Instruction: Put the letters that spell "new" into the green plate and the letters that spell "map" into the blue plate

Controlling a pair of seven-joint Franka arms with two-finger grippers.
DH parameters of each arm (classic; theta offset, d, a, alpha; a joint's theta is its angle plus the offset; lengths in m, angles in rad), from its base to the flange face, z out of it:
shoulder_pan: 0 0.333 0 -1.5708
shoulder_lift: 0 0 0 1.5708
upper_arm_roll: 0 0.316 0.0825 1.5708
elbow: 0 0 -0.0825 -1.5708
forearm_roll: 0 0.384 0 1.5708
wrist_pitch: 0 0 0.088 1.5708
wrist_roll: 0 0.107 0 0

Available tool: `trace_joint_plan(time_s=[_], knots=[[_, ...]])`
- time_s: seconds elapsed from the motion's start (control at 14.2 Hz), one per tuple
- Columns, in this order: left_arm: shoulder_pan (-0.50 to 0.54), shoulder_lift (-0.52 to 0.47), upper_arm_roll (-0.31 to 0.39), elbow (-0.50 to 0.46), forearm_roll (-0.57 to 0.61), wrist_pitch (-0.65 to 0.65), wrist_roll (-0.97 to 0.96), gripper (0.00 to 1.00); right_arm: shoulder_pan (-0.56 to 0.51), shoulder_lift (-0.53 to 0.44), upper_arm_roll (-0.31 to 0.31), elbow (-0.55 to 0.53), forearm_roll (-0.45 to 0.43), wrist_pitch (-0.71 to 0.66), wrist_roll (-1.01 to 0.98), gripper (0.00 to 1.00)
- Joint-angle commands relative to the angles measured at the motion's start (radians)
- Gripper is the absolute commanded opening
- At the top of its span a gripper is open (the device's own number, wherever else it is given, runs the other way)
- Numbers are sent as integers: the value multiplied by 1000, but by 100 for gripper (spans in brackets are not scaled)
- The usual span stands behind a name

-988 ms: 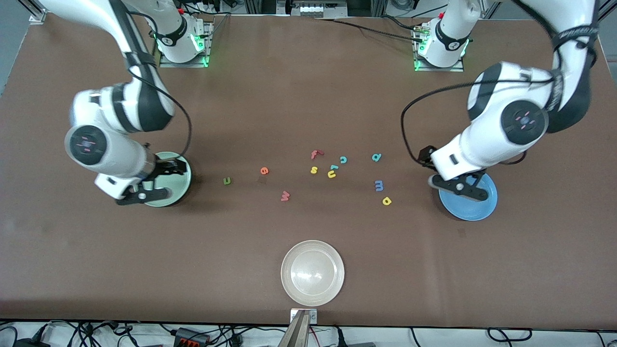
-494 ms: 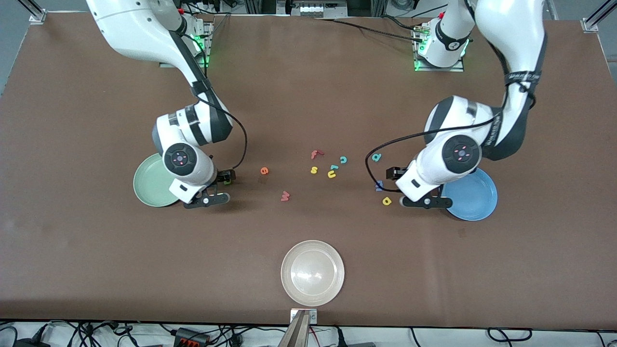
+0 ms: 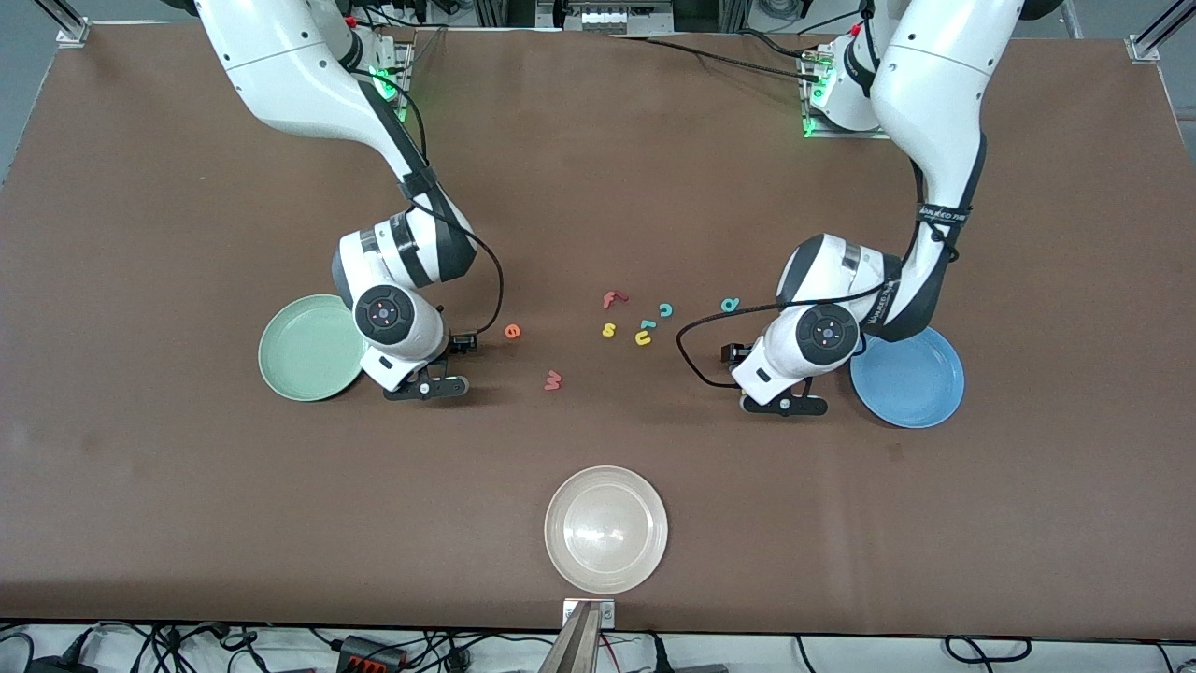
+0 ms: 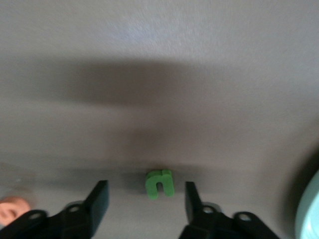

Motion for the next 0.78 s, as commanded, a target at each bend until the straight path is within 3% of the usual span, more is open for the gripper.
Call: trace_joint_plan(time_s=[0.0,0.28,0.71], knots=[[-29,-7,5,-27,-13,58,-9,100,9,13,-3,1,18,5,10,63],[-34,35,-11,-30,-12,115,-7,100,7,13,-3,1,18,-1,10,58],[-34,44,-11,-35,-12,122,-7,99,0,4,-5,4,18,-4,7,4]])
